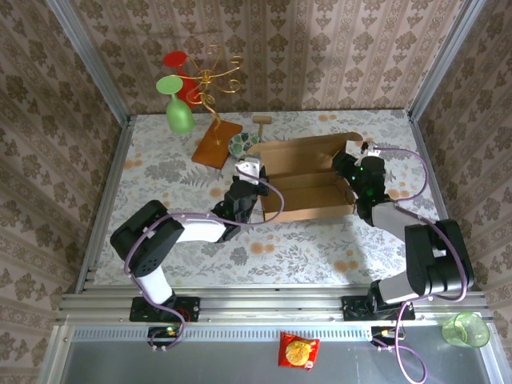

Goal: Fold the paper box

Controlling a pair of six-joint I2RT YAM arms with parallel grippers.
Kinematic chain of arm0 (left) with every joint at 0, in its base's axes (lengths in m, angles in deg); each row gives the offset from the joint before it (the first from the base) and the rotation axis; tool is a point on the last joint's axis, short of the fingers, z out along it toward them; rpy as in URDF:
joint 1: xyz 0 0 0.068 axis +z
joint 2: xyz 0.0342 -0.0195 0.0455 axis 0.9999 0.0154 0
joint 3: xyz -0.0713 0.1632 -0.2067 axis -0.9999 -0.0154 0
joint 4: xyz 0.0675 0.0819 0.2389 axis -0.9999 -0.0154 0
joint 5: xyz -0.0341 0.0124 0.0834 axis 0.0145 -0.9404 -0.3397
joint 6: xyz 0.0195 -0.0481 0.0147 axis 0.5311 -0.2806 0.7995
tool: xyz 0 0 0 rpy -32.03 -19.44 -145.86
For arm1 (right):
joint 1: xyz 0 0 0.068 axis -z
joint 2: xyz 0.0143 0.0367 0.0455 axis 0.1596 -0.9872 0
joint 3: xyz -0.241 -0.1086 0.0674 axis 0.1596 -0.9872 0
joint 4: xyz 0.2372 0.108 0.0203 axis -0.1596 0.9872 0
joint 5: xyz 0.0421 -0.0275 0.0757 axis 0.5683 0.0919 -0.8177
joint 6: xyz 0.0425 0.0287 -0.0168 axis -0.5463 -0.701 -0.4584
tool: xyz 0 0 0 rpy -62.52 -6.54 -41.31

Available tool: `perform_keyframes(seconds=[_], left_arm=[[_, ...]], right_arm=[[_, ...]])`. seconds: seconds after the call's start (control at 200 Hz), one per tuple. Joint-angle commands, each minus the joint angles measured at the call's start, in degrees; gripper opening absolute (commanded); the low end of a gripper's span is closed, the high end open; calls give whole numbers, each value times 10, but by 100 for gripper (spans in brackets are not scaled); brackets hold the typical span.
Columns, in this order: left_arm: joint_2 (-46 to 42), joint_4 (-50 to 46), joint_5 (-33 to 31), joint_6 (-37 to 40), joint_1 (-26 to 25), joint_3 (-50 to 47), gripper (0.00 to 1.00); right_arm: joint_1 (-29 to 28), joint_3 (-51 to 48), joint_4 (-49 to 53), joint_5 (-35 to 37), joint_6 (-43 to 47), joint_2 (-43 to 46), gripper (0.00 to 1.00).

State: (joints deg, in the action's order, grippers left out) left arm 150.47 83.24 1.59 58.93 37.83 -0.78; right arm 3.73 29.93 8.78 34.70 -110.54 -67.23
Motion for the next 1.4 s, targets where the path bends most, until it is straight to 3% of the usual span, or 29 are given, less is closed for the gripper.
perform_keyframes(seconds=[0.0,0.465,0.64,0.775,1.005,1.395], left_arm=[[32,46,-44,64,-37,-11,0],[90,114,-170,109,-129,-29,0],[80,86,-181,101,-141,-43,0],[96,84,-194,114,-147,-41,0],[131,105,-228,132,-151,-27,0],[167,121,-261,145,-159,-16,0]], right_arm=[[-11,8,99,10,-13,39,31],[-6,-69,220,36,-31,142,34],[-6,-84,271,36,-72,194,43],[-8,-75,346,30,-140,253,50],[-33,-60,508,42,-291,361,52],[-68,-61,588,40,-439,471,52]])
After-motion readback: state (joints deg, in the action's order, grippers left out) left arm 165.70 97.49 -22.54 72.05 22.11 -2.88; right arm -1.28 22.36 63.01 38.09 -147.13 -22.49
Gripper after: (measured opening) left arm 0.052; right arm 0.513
